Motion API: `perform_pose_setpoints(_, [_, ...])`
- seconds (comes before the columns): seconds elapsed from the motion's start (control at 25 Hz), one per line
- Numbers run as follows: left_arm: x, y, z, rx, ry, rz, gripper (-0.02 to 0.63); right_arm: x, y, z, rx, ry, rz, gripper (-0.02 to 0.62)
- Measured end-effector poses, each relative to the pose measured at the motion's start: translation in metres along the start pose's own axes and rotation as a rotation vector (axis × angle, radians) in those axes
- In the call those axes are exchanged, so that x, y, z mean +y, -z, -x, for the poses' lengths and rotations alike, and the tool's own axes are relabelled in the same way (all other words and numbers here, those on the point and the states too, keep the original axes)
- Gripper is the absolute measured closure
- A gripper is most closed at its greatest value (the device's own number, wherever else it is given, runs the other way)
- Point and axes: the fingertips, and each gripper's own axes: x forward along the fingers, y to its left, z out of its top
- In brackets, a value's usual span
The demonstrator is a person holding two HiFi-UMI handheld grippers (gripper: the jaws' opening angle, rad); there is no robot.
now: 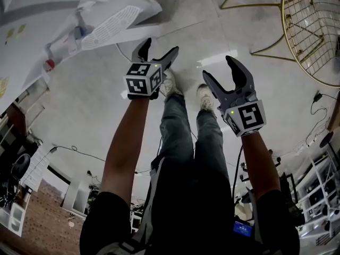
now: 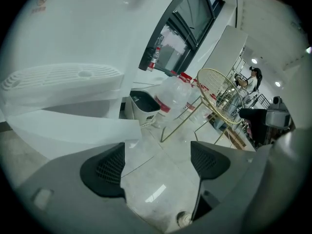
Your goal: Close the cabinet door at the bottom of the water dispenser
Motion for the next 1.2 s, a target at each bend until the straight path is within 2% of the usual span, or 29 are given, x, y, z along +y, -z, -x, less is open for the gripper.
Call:
perform_pose_setpoints(0.4, [0.010,-0.027,-0.017,0.001,0.009,-0.043,0.172,-0.011,-0.011,-0.002,-0.014,0.040,-0.028,0.278])
perform_pose_setpoints(0.76, [0.017,-0.032,-0.030,0.025,0.023,-0.066,0.172,-0.022,-0.008,-0.006,-0.012,0.078,-0.018,0.278])
perform_pose_setpoints(1.2, [0.020,-0.043,-0.045,0.047,0.040,-0.107,0.172,-0.032,-0.009,-0.006,-0.022,0.123,-0.064,0.279])
